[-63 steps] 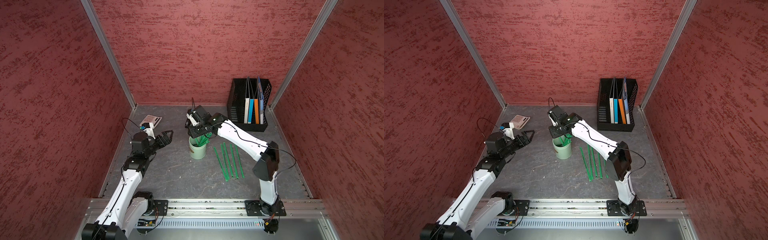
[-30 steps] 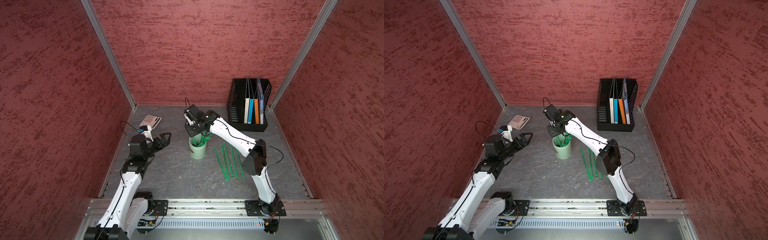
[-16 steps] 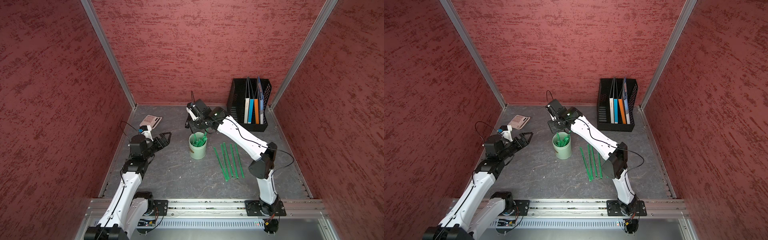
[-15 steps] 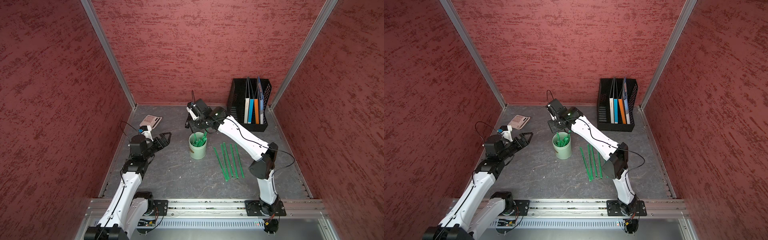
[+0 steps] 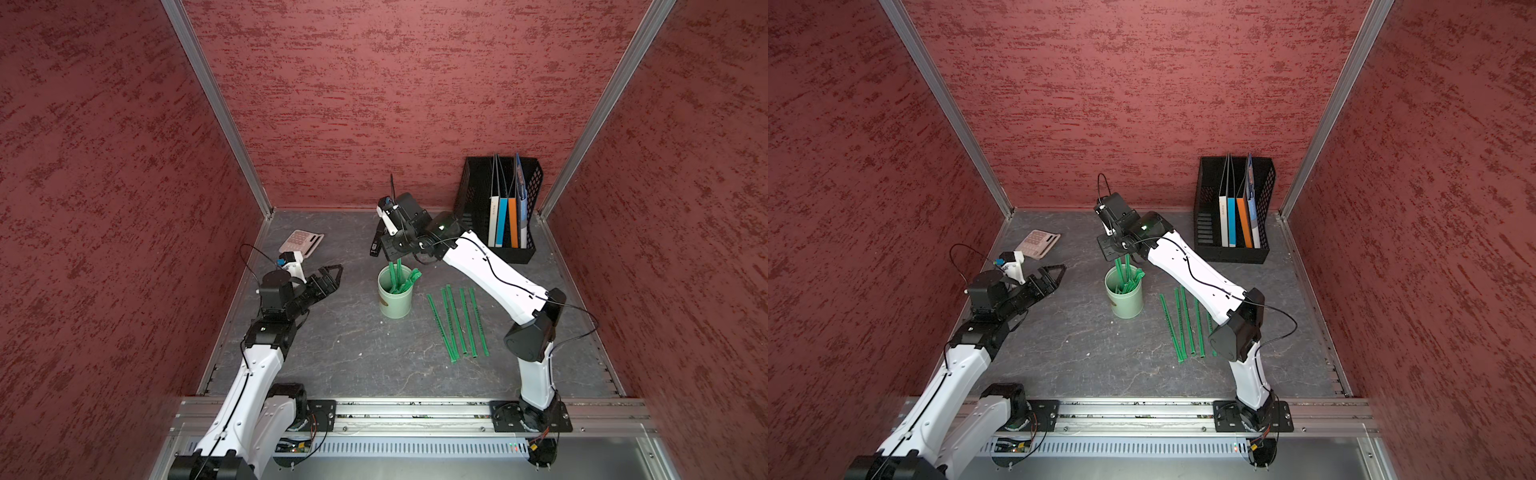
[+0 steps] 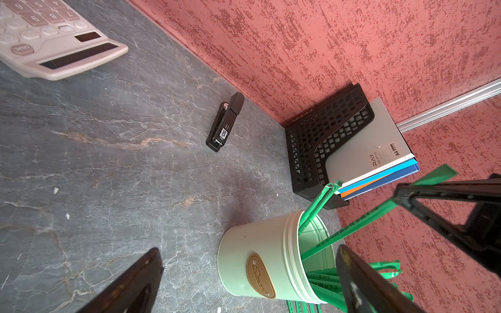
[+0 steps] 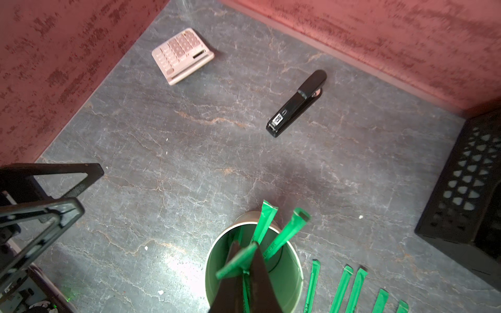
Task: Take the straws out of the storage container
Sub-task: Pick up the straw from the container, then place the straw at the center of the board.
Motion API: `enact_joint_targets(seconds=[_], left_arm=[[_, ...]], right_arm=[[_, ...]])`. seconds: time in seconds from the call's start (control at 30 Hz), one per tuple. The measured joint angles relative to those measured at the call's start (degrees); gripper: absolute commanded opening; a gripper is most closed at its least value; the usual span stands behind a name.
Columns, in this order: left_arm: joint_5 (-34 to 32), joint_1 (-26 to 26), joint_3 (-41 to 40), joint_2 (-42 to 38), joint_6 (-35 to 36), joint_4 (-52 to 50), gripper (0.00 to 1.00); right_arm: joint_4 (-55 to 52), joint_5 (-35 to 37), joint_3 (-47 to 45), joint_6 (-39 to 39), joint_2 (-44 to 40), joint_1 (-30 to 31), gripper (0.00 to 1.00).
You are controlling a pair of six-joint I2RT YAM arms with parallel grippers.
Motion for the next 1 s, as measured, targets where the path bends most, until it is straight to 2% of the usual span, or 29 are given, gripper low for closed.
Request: enact_joint_targets(seconds=[0.4, 1.0], left_arm=[[0.2, 0.0, -0.3, 0.1, -0.7, 0.7, 1.00], [1.5, 0.0, -0.6, 2.1, -2.2, 3.6, 1.00]], right_arm=[[0.5, 4.1, 0.0, -1.5, -8.3, 0.0, 0.03], [-0.7, 16.3, 0.3, -4.9, -23.1, 0.0, 0.03]])
